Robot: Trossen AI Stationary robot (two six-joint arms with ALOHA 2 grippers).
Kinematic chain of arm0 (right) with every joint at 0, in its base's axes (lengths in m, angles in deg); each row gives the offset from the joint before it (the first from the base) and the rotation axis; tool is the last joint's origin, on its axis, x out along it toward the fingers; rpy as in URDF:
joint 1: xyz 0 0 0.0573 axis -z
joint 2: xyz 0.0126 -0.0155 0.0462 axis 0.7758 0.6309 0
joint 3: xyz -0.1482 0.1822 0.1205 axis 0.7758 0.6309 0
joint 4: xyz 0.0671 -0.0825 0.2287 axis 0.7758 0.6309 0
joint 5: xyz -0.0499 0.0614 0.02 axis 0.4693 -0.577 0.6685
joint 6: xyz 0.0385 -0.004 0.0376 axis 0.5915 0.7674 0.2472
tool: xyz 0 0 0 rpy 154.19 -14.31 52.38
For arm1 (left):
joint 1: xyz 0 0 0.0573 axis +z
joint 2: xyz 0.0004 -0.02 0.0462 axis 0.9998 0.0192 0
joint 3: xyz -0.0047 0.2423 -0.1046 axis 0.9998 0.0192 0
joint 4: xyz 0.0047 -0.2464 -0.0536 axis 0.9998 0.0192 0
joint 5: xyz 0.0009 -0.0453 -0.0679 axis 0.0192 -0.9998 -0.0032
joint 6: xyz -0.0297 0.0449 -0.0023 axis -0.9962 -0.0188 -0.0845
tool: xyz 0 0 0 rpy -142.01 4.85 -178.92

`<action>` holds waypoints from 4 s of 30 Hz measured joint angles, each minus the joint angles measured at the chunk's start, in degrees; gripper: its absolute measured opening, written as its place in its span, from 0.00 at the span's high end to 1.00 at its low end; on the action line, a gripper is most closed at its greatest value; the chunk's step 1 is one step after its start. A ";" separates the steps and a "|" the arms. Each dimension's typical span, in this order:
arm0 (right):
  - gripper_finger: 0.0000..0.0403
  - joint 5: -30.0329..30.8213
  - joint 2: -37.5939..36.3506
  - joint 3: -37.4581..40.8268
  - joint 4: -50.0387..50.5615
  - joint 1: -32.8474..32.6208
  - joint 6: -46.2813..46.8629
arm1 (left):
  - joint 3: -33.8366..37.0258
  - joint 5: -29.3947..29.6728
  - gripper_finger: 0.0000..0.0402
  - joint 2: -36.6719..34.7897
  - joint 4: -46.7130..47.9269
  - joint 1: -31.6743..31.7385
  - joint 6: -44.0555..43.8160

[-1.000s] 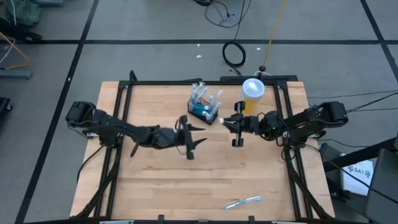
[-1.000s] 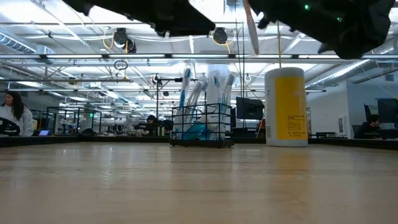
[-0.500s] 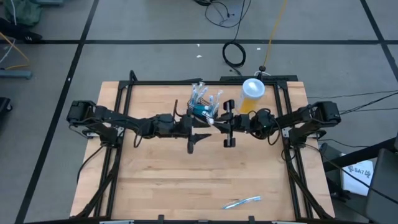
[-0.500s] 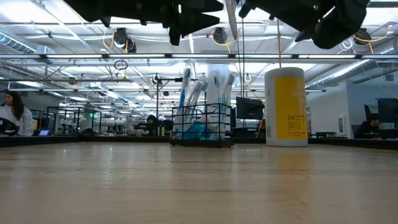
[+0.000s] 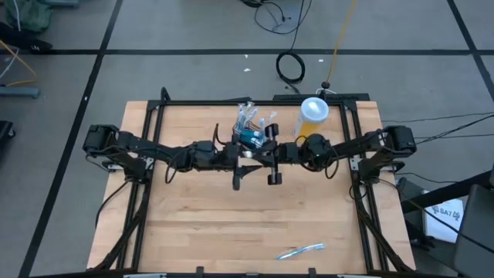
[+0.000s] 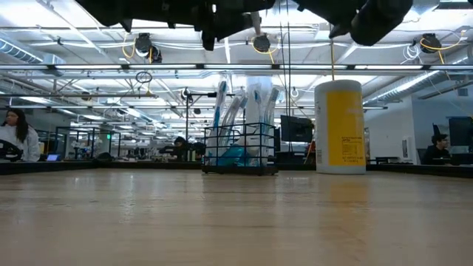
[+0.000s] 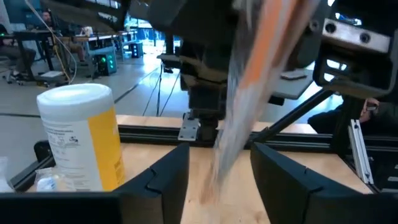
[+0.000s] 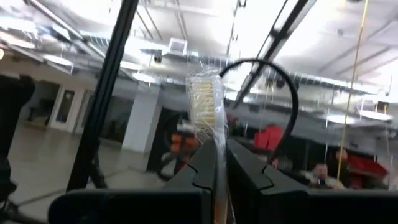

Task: Pick & Place toothbrushing station
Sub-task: Put the orange toothbrush into the black organizer

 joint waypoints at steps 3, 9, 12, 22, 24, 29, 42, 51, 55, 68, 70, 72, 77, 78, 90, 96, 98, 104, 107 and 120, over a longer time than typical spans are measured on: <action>0.97 -0.29 2.34 -1.08 -1.97 0.01 0.00 | 0.00 0.84 0.64 0.00 0.89 -0.08 0.54; 0.95 0.64 3.09 -1.16 -2.16 0.27 -0.30 | 0.00 4.15 0.88 -0.02 3.64 0.04 0.80; 0.92 1.08 2.69 -1.14 -1.22 0.46 -0.76 | 0.00 4.08 0.96 -0.02 5.06 -0.06 1.12; 0.80 1.05 -6.63 -0.88 21.00 0.37 -0.24 | 0.00 4.88 0.94 0.07 6.81 -0.09 0.72; 0.77 1.19 -8.50 -0.88 25.63 0.40 1.20 | 0.01 5.71 0.96 0.07 7.20 -0.05 0.73; 0.65 2.21 -10.28 -0.88 31.52 0.37 2.33 | 0.02 5.77 0.96 0.07 7.30 -0.05 0.48; 0.55 4.86 -9.38 -0.75 32.26 1.42 3.88 | 0.01 5.77 0.97 0.02 7.14 0.04 0.37; 0.70 4.66 -9.30 -0.75 29.51 1.44 3.82 | 0.00 5.73 0.94 0.00 8.90 0.04 0.57; 0.79 2.00 -8.89 -0.76 29.39 1.46 4.26 | 0.00 5.46 0.96 0.00 9.70 0.26 0.75; 0.85 1.84 -4.32 -0.85 26.57 3.29 5.03 | 0.00 5.17 0.97 -0.04 12.27 0.72 -0.61; 0.87 1.76 -4.32 -0.85 26.53 3.64 4.44 | 0.00 5.57 0.96 -0.04 12.76 0.73 -0.63; 0.92 1.78 -4.32 -0.83 26.26 3.71 4.09 | 0.00 5.77 0.94 -0.04 12.90 0.83 -0.54; 0.96 1.23 -4.32 -0.83 25.65 3.74 4.02 | 0.00 6.19 0.88 -0.04 12.90 0.83 -0.61; 0.95 1.31 -4.32 -0.83 25.65 3.75 4.00 | -0.02 6.16 0.88 -0.04 13.14 0.81 -0.67; 0.97 2.32 -4.84 -0.79 29.95 3.82 3.66 | -0.07 8.59 0.82 -0.07 18.67 0.59 1.45; 0.97 5.57 -5.35 1.76 28.25 3.82 1.86 | -0.07 10.74 0.66 -0.07 21.95 0.48 1.65; 0.97 9.13 -6.54 3.11 28.51 3.86 0.20 | -0.07 13.10 0.60 -0.04 23.27 0.50 1.69; 0.97 21.90 -10.02 8.42 26.82 4.15 -4.92 | -0.04 20.33 0.48 0.00 25.71 0.39 1.67; 0.97 25.09 -10.94 10.68 24.27 4.25 -5.66 | -0.04 20.92 0.44 0.00 26.04 0.84 1.67; 0.97 25.93 -8.97 15.01 20.22 8.80 2.82 | -0.04 19.89 0.41 0.00 25.90 2.05 1.87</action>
